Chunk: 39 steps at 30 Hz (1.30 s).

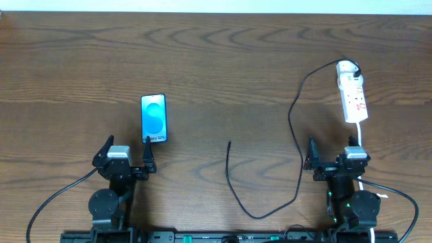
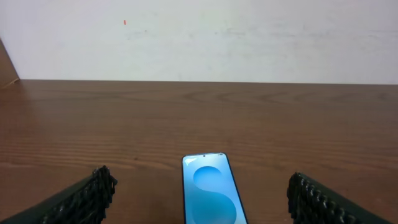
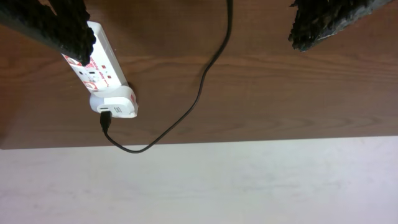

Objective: Plug charger to phone and switch on socket

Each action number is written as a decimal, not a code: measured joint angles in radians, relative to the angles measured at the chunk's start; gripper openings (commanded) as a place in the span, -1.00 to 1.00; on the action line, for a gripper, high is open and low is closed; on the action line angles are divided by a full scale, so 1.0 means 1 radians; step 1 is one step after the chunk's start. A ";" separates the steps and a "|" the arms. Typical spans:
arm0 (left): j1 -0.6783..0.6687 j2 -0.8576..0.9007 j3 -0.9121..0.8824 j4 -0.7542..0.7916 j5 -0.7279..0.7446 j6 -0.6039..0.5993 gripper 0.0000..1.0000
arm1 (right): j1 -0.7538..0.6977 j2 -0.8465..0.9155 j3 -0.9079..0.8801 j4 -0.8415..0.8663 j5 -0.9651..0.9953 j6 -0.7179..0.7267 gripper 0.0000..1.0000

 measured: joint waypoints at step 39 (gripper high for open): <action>0.000 0.782 0.586 -0.063 0.011 -0.026 0.83 | 0.000 0.001 0.000 0.000 0.000 0.000 0.98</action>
